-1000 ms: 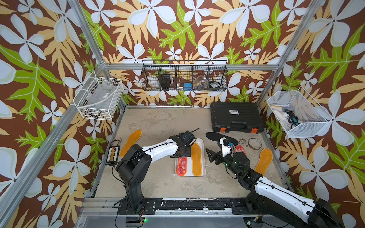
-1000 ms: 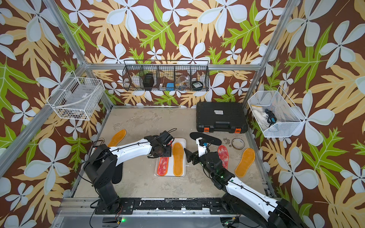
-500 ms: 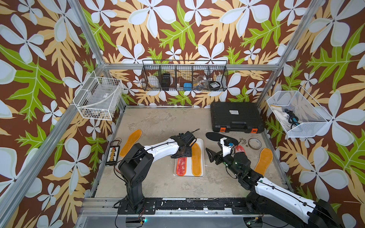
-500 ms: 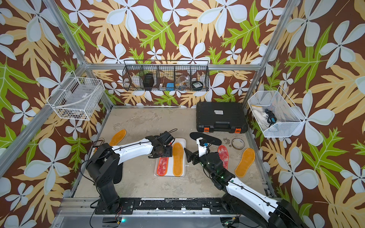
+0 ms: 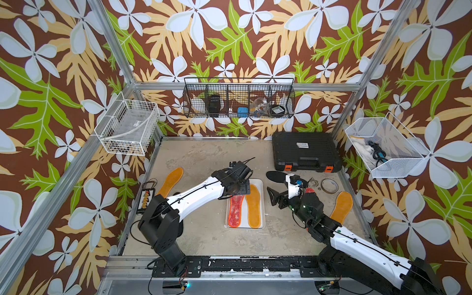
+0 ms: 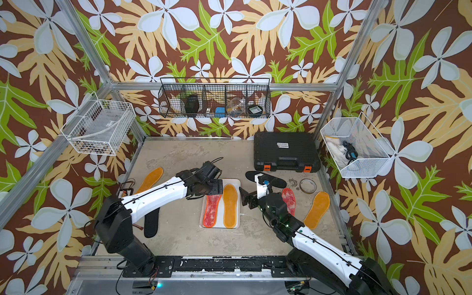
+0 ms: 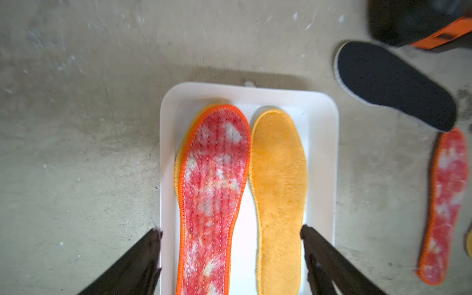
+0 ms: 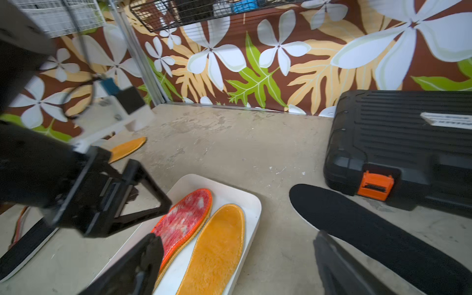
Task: Put the insoles into the storage box
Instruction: Place the insole in the storage box, then pick up the insole from the center of the board.
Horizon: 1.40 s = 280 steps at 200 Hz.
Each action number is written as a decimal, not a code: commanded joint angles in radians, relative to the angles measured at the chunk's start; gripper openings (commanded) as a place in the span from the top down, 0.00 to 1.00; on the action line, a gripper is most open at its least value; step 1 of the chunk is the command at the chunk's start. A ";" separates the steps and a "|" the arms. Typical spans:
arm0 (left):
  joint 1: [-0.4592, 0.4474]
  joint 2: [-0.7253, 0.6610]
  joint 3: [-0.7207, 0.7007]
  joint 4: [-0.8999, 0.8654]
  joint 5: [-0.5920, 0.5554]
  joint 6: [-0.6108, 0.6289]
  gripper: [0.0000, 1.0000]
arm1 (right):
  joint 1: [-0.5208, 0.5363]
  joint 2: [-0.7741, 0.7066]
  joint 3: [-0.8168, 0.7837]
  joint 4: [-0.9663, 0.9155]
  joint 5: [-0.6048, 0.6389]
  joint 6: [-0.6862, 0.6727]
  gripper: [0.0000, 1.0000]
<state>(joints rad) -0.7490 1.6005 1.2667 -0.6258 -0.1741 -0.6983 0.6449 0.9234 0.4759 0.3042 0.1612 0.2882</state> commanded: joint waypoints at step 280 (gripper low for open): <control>-0.003 -0.580 -0.520 0.333 0.052 0.523 0.00 | -0.600 0.451 0.060 -0.552 -0.230 0.298 0.28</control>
<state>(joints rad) -0.7490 1.0153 0.7395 -0.2741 -0.0940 -0.1783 0.0422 1.3933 0.5636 -0.1825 0.1326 0.5713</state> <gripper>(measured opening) 0.997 0.766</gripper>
